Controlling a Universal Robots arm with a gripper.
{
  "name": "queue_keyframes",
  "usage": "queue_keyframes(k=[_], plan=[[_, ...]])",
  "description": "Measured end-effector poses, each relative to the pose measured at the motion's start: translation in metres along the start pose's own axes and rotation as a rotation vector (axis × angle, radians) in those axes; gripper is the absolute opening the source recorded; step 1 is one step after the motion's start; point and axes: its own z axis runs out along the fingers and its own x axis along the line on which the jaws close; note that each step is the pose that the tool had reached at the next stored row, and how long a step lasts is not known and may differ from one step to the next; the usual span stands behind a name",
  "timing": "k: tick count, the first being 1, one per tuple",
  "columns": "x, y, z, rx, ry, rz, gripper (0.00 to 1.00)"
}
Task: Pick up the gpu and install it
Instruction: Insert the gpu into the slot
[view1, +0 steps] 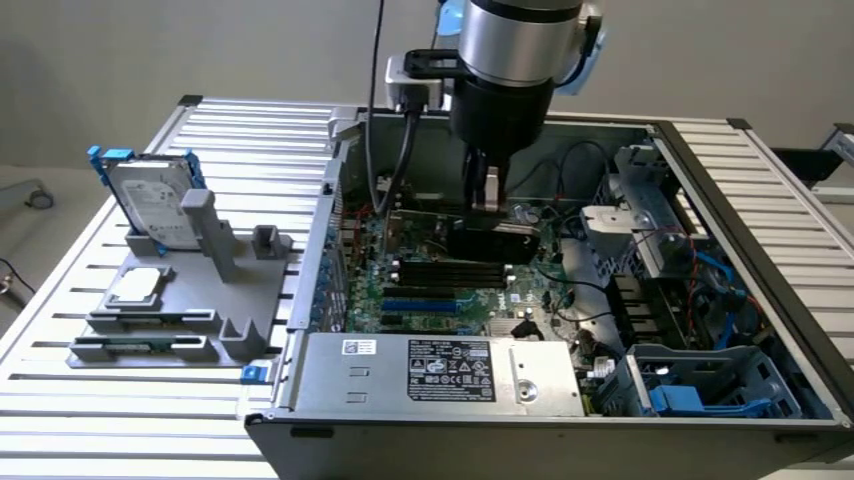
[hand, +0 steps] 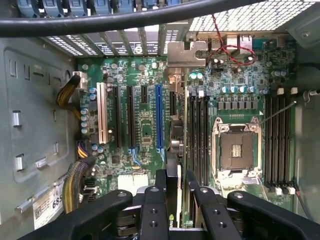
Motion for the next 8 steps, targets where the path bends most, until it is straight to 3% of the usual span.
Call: queue_keyframes(k=[8], plan=[[0.0103, 0.0037, 0.0024, 0.0015, 0.0004, -0.01, 0.26]])
